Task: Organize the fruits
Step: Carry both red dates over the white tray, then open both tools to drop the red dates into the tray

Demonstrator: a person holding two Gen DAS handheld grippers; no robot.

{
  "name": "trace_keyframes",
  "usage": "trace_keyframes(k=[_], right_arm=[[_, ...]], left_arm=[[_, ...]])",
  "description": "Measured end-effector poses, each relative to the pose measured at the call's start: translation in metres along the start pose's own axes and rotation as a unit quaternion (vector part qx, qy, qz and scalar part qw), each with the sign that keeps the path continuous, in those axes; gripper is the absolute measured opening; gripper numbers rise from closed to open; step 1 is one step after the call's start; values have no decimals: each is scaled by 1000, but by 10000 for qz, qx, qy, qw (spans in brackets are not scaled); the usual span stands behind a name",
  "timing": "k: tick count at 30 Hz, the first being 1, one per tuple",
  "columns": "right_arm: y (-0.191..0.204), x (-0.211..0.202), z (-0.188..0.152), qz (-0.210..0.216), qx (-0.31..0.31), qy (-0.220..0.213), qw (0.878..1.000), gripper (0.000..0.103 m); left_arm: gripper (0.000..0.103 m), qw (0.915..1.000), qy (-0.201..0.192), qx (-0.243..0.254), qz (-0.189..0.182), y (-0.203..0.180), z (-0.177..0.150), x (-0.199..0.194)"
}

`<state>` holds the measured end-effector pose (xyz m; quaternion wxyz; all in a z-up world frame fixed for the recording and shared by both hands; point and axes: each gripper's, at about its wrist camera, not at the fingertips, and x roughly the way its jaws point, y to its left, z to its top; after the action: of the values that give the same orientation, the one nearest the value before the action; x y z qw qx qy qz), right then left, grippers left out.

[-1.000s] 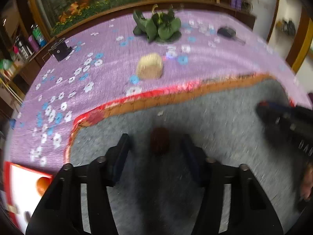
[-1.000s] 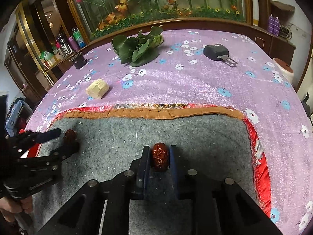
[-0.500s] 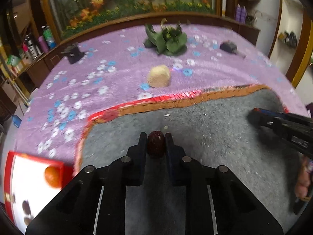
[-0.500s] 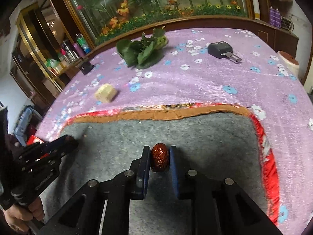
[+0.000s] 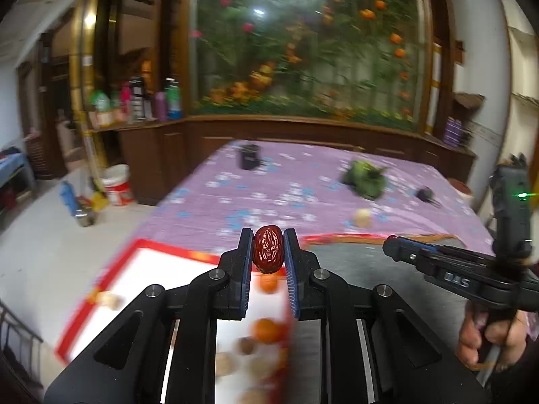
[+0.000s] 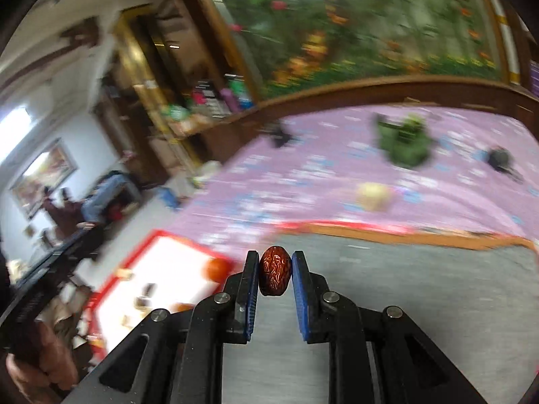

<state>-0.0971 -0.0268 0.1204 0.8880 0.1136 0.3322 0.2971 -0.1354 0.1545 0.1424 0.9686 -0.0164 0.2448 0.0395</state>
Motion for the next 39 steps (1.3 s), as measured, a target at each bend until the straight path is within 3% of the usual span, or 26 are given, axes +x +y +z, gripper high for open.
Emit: trace_keyframes(k=[6, 12, 16, 19, 39], right_arm=[[84, 13, -2, 820, -199, -186, 9963, 19], [135, 54, -24, 935, -462, 369, 9939, 19], [140, 85, -47, 866, -457, 877, 9913, 19], [142, 98, -54, 839, -474, 1013, 9902, 19], [137, 124, -60, 755, -340, 881, 9927, 19]], left_arm=[[17, 9972, -138, -311, 665, 59, -12, -22], [17, 9924, 167, -469, 1126, 95, -34, -4], [17, 9912, 424, -465, 1167, 104, -52, 9], [17, 9903, 580, -378, 1205, 105, -59, 20], [17, 9839, 940, -215, 1503, 113, -85, 45]])
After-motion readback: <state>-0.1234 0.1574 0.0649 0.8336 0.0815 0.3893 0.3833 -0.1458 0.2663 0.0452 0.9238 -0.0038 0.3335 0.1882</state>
